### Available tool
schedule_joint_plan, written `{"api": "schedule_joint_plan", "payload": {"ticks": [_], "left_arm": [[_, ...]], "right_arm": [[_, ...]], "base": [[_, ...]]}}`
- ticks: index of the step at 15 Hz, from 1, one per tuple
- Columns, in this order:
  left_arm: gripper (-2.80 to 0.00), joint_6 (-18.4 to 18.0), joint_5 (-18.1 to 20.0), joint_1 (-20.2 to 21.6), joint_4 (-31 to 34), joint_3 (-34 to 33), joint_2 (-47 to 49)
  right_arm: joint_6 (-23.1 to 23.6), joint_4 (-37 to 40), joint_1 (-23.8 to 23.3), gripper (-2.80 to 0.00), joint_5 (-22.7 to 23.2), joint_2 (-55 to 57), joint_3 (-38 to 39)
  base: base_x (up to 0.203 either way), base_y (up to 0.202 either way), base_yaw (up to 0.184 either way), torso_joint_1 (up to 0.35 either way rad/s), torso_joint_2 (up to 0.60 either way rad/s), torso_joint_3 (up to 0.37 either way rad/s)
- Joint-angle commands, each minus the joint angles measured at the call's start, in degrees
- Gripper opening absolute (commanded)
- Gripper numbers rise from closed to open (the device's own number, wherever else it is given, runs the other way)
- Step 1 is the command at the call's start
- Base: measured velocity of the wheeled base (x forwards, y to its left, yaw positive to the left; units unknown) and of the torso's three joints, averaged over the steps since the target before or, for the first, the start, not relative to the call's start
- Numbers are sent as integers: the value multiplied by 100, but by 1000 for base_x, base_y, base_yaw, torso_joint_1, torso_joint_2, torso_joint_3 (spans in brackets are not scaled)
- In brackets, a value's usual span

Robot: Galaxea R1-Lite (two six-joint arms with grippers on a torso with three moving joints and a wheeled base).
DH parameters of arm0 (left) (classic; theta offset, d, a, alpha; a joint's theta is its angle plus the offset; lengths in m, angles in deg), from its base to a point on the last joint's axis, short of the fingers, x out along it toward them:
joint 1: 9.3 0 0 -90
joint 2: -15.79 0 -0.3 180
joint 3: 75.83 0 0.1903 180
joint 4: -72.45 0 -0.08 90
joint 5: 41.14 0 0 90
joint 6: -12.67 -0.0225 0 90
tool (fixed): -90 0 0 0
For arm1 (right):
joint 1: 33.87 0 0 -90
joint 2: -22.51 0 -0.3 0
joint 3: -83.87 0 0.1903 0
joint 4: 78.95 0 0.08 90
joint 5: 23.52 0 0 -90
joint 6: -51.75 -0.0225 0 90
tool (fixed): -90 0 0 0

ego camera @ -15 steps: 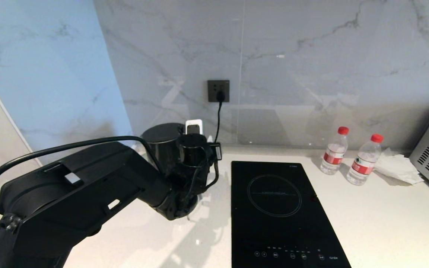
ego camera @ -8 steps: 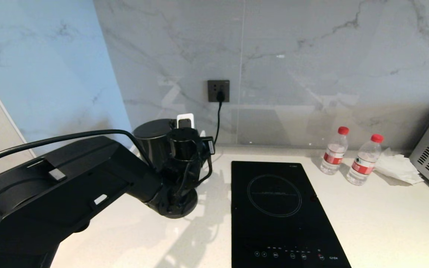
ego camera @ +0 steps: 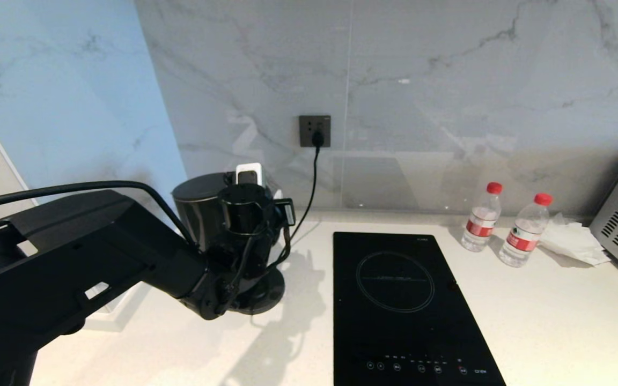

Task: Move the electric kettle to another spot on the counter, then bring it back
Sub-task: Place it by the sink

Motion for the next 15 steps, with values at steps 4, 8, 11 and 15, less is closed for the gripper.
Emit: {"api": "schedule_joint_plan", "payload": {"ticks": [4, 8, 11, 15], "left_arm": [[-280, 5, 44, 234, -275, -602, -328], [-280, 5, 145, 373, -640, -1224, -546], [-280, 5, 242, 560, -924, -1675, -677], [-280, -4, 346, 663, -1596, -2379, -691]], "right_arm": [[-3, -4, 0, -280, 2, -9, 0], [-3, -4, 0, -280, 2, -9, 0], [-3, -4, 0, -280, 2, -9, 0], [-3, -4, 0, -280, 2, -9, 0]], "base": [[0, 0, 0, 0, 0, 0], [0, 0, 0, 0, 0, 0], [0, 0, 0, 0, 0, 0], [0, 0, 0, 0, 0, 0]]}}
